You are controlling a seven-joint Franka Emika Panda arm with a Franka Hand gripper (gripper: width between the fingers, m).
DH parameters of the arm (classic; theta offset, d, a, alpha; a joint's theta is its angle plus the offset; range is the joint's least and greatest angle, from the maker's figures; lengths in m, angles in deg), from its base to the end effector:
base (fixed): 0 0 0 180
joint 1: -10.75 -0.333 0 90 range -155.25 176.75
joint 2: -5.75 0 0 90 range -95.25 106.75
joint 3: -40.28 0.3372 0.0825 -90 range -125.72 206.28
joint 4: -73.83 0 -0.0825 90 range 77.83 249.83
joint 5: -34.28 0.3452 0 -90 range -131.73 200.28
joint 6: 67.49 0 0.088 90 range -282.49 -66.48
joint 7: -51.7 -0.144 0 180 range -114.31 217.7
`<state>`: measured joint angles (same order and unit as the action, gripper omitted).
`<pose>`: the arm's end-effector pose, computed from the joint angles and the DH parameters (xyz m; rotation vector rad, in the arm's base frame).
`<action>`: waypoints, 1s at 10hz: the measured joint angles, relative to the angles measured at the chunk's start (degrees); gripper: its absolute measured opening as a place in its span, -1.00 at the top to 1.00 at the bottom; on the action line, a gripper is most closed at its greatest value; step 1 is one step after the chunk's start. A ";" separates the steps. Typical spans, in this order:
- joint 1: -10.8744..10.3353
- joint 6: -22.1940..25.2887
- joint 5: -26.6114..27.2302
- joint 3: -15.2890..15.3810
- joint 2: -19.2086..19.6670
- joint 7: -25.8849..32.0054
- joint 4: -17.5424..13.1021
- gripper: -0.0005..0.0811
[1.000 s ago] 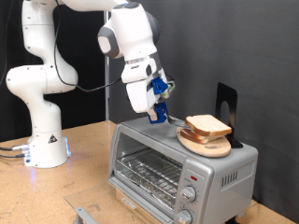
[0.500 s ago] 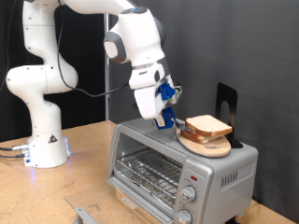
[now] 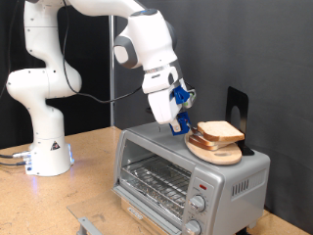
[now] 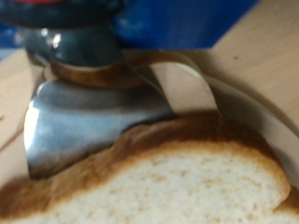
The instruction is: Make a piece of toast with the oven
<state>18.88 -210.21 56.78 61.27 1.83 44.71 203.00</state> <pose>0.5023 0.1235 0.4308 -2.8039 0.2424 -0.3563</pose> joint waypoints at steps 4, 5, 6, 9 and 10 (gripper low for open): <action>0.01 -1.96 6.42 -0.11 -3.14 5.13 2.38 -0.06; 0.01 -1.96 7.89 -0.22 -4.23 6.37 3.19 -0.06; 0.01 -1.88 9.53 -0.37 -5.45 7.71 4.07 -0.06; 0.02 0.97 13.68 -1.71 -9.94 11.99 6.92 -0.06; 0.03 3.48 13.90 -2.38 -11.53 12.52 7.70 -0.06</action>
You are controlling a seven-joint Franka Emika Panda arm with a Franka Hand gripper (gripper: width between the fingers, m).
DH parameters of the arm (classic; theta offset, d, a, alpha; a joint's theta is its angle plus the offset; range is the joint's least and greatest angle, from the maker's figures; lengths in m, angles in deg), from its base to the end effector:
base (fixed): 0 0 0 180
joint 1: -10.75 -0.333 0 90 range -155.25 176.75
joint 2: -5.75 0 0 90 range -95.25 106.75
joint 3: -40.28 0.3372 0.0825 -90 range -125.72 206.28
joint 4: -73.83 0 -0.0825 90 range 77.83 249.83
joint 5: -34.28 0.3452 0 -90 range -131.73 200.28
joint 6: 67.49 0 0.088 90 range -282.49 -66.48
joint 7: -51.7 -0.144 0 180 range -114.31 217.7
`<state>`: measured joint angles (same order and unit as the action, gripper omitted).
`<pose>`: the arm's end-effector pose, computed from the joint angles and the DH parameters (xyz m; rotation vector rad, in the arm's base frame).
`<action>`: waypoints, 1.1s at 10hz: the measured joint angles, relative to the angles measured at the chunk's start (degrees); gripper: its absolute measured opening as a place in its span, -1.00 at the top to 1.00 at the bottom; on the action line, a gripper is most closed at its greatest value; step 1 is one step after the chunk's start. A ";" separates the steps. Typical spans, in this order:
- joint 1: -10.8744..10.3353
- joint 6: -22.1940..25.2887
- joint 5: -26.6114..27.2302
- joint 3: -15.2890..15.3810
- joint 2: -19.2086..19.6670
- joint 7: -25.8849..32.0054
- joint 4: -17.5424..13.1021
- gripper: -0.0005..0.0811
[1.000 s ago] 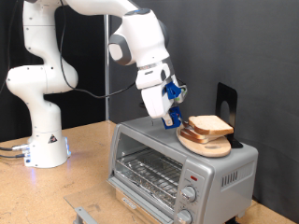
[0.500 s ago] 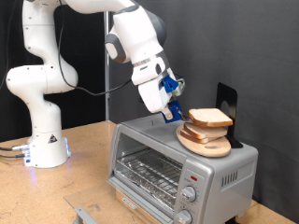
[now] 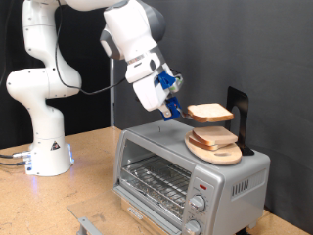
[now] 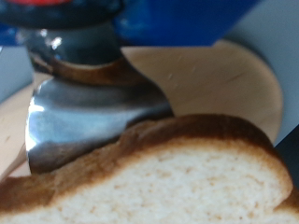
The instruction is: Make a piece of toast with the oven
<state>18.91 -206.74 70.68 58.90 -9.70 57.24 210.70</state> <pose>0.4483 0.1049 0.4568 -2.6991 0.1925 -0.3964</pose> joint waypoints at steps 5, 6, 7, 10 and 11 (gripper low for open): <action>-0.01 -0.66 3.50 -1.61 -2.90 5.62 3.63 -0.02; 0.00 -0.48 4.91 -2.92 -4.50 8.49 5.48 -0.01; 0.06 0.15 5.79 -4.38 -6.27 10.74 7.31 0.00; 0.43 4.85 6.11 -9.30 -11.31 15.46 11.46 0.03; 0.65 6.32 6.09 -11.00 -12.85 16.70 12.61 0.04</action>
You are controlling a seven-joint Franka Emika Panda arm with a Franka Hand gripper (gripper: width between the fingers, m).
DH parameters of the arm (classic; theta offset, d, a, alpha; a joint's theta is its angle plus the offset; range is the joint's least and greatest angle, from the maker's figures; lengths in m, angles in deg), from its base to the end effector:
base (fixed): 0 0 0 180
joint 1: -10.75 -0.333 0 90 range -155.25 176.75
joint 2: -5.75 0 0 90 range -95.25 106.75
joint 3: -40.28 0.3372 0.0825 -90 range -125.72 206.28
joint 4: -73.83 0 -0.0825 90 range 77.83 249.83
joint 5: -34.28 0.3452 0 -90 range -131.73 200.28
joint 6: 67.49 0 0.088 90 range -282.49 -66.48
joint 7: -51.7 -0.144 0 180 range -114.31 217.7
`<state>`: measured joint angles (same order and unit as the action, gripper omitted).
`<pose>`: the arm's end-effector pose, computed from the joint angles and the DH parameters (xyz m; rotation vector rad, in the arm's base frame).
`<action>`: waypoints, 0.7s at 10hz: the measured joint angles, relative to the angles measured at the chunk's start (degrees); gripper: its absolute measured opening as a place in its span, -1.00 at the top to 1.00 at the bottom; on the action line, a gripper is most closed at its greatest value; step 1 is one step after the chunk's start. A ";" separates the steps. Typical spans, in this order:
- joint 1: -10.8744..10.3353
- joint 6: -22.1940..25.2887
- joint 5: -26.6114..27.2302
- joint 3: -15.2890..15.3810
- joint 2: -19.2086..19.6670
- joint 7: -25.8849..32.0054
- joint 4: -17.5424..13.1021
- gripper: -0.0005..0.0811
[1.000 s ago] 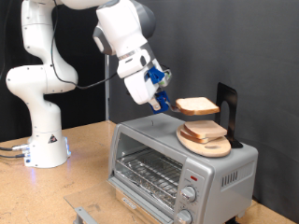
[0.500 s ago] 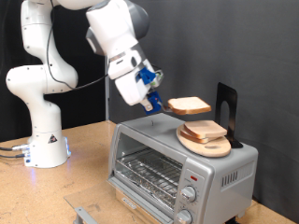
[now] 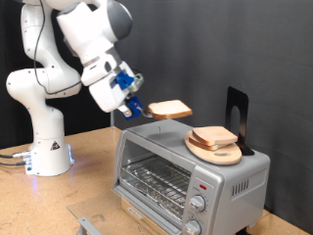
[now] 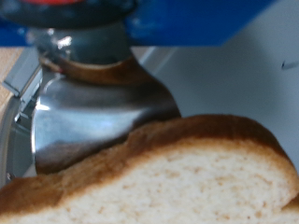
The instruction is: Make a piece of toast with the oven
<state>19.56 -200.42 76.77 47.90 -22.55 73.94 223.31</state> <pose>0.3740 0.0242 0.4445 -2.6357 0.1340 -0.4203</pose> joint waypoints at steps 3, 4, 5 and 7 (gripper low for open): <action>0.75 1.83 -0.14 -2.29 -3.27 1.66 2.44 0.04; 0.75 1.67 -0.14 -2.40 -3.14 2.10 2.67 0.04; 0.95 0.41 -0.03 -2.95 -3.13 3.24 3.45 0.04; 2.78 -2.72 -0.30 -5.09 -3.04 4.56 5.83 0.04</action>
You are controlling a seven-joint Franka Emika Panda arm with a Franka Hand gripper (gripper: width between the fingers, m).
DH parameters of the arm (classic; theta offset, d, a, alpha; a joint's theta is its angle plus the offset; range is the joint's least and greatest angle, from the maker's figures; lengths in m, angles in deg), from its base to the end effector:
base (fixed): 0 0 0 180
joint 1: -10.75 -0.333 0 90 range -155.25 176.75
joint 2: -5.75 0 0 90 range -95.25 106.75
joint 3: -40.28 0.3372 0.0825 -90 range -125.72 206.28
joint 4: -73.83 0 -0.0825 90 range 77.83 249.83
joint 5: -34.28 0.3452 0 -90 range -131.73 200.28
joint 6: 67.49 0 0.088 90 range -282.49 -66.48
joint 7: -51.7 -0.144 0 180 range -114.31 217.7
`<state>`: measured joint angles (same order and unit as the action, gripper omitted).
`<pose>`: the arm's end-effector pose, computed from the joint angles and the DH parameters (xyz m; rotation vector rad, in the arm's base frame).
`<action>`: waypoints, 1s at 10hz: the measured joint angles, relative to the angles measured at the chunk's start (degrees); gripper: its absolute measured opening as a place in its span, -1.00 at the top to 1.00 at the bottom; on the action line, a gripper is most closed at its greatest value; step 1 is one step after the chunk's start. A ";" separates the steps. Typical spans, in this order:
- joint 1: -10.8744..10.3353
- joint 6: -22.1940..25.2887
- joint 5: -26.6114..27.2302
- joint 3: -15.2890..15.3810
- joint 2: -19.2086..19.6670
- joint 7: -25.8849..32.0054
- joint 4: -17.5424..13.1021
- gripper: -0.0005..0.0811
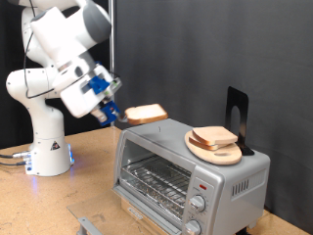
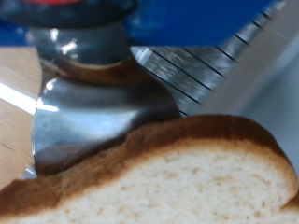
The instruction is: Make a piece of toast with the oven
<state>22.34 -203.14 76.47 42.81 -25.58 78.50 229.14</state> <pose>0.3481 -0.0300 0.4235 -2.6387 0.2380 -0.4837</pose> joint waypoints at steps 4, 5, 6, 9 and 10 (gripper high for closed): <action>4.92 -1.62 -1.67 -4.54 3.19 4.77 1.02 0.04; 5.53 -1.63 -1.86 -5.61 4.28 6.23 0.93 0.04; 5.84 -1.63 -1.95 -6.35 5.29 7.36 0.79 0.04; 5.91 -0.93 -3.02 -6.50 6.18 7.90 0.54 0.04; 5.91 -0.36 -4.77 -6.52 6.26 8.61 0.64 0.04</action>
<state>28.25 -203.50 71.70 36.29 -19.33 87.11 229.78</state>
